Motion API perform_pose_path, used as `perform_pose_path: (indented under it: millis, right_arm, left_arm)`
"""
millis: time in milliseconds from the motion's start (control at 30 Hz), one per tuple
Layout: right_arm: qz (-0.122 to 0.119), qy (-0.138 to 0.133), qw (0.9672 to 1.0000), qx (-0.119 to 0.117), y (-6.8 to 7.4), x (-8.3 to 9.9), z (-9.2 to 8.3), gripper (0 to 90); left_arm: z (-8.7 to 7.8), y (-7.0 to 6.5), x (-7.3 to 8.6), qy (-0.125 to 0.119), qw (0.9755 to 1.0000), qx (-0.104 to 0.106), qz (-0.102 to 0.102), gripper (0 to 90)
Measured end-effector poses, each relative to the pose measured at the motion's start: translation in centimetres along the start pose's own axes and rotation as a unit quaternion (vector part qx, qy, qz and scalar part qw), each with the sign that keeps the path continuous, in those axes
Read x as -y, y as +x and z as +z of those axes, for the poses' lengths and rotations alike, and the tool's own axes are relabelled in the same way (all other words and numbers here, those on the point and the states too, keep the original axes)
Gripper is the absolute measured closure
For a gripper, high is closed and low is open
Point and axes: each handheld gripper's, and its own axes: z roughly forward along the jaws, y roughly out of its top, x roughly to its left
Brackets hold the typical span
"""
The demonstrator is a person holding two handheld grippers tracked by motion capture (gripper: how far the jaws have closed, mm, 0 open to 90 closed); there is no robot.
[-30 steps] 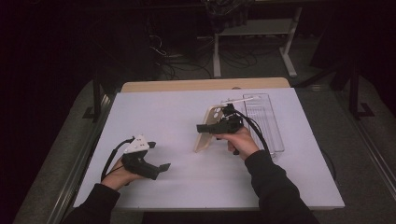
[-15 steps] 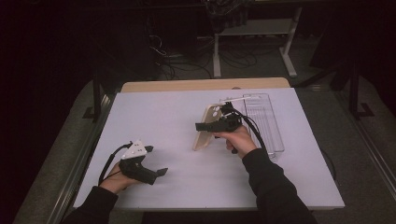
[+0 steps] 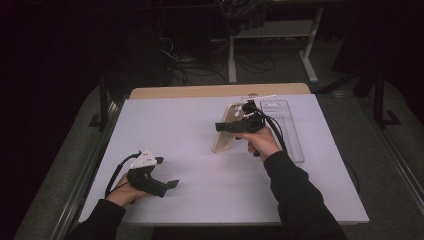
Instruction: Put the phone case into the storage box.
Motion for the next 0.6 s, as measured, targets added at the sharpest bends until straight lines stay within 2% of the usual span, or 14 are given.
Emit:
perform_pose_path:
  millis: [200, 333, 433, 600]
  right_arm:
    - [0.004, -0.010, 0.9999, 0.012, -0.3, -1.1, -0.9, 7.8]
    - [0.004, -0.017, 0.9996, 0.022, -0.6, -1.8, -1.4, 7.8]
    - [-0.003, -0.025, 0.9992, 0.032, -0.9, -2.4, -1.9, 7.8]
    - [0.004, -0.028, 0.9985, 0.047, -1.3, -3.1, -2.5, 7.9]
  left_arm:
    - [0.0, -0.2, 0.0, -0.005, 0.9999, 0.000, -0.009, 0.0]
    - [-0.1, -0.2, 0.1, 0.001, 1.0000, -0.005, -0.001, 0.0]
    - [-0.1, -0.2, 0.1, 0.002, 1.0000, -0.005, -0.002, 0.0]
    - [-0.2, -0.2, 0.1, 0.002, 0.9999, -0.009, -0.005, 0.0]
